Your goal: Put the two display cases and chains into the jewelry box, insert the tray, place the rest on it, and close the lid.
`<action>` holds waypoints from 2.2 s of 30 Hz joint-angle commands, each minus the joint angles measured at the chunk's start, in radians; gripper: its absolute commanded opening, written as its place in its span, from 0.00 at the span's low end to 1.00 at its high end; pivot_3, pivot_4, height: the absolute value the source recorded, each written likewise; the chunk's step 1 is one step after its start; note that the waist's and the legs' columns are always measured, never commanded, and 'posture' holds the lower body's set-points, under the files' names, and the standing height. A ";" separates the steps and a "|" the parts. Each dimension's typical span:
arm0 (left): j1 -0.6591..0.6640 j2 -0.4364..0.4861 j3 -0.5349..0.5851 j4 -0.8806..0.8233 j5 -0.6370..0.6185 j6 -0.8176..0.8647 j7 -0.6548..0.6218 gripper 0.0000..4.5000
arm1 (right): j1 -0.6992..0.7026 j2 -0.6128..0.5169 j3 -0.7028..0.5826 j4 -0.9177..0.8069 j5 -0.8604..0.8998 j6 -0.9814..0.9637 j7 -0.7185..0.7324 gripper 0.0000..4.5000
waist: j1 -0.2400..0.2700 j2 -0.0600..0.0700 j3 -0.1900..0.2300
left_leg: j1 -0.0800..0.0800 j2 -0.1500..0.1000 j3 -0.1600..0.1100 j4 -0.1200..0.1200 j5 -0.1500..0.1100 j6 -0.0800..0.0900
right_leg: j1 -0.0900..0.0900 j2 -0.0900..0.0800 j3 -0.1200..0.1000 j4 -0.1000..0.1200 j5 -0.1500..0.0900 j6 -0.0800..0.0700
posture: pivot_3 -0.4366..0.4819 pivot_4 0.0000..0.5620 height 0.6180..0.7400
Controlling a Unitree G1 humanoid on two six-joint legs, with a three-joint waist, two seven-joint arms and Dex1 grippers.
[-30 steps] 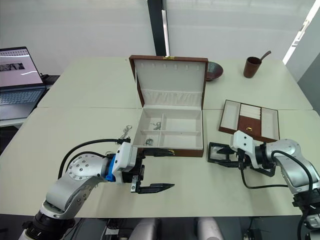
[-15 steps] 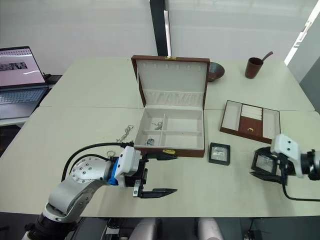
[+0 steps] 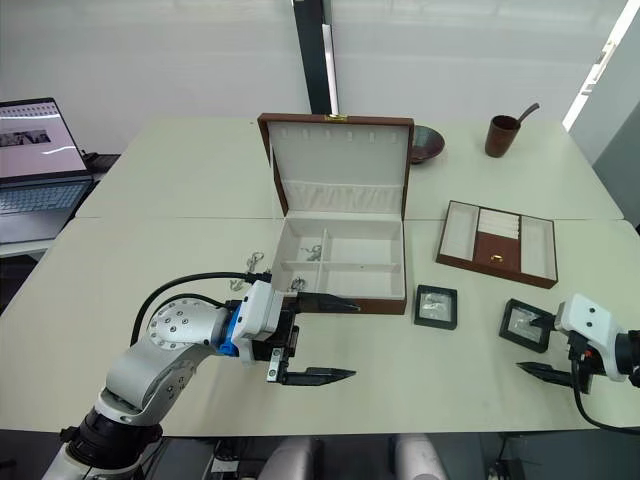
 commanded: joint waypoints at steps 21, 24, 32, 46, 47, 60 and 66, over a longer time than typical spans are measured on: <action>0.005 -0.001 0.017 0.024 0.002 -0.069 -0.032 1.00 | -0.046 0.016 0.035 0.046 -0.027 -0.051 -0.041 0.00 | 0.001 0.000 0.000 | 0.001 0.000 -0.001 0.000 0.000 0.000 | 0.001 0.000 0.000 -0.001 0.000 0.000 | 0.48 0.27 1.00; 0.003 -0.004 0.017 0.026 0.001 -0.070 -0.032 1.00 | -0.046 0.011 0.027 0.040 -0.019 -0.045 -0.037 0.00 | 0.001 0.000 0.000 | 0.001 0.000 -0.001 0.000 0.000 0.000 | 0.001 0.000 0.000 -0.001 0.000 0.000 | 0.48 0.27 1.00; 0.005 -0.013 0.039 0.041 0.000 -0.069 -0.007 1.00 | -0.073 -0.025 -0.011 -0.057 0.047 0.038 -0.006 0.00 | 0.000 0.000 0.000 | 0.001 0.000 -0.001 0.000 0.000 0.000 | 0.001 0.000 0.000 -0.001 0.000 0.000 | 0.48 0.27 1.00; 0.130 0.005 0.245 -0.030 -0.049 -0.004 0.176 1.00 | -0.653 0.000 0.280 -0.162 0.123 0.304 0.065 0.00 | 0.000 -0.001 0.001 | 0.000 0.001 -0.003 0.000 0.000 0.000 | 0.001 0.000 -0.002 -0.001 0.000 0.000 | 0.48 0.27 1.00; 0.154 0.007 0.270 -0.045 -0.055 0.003 0.197 1.00 | -0.724 0.036 0.328 -0.139 0.102 0.300 0.072 0.00 | -0.004 0.000 0.001 | 0.000 0.001 -0.003 0.000 0.000 0.000 | 0.001 -0.001 -0.002 -0.001 0.000 0.000 | 0.48 0.27 1.00; 0.377 -0.026 0.427 -0.159 -0.072 0.016 0.375 1.00 | -1.127 0.398 0.624 0.204 -0.148 0.178 0.070 0.00 | 0.005 0.000 0.001 | -0.003 0.002 -0.008 -0.001 0.000 0.000 | -0.003 -0.004 -0.002 0.000 0.000 -0.001 | 0.48 0.27 1.00; 0.427 -0.043 0.445 -0.192 -0.077 0.018 0.421 1.00 | -1.222 0.522 0.697 0.380 -0.254 0.157 0.043 0.00 | 0.000 0.000 0.001 | -0.003 0.001 -0.008 -0.001 0.000 0.000 | -0.004 -0.003 -0.003 0.000 0.000 -0.001 | 0.48 0.27 1.00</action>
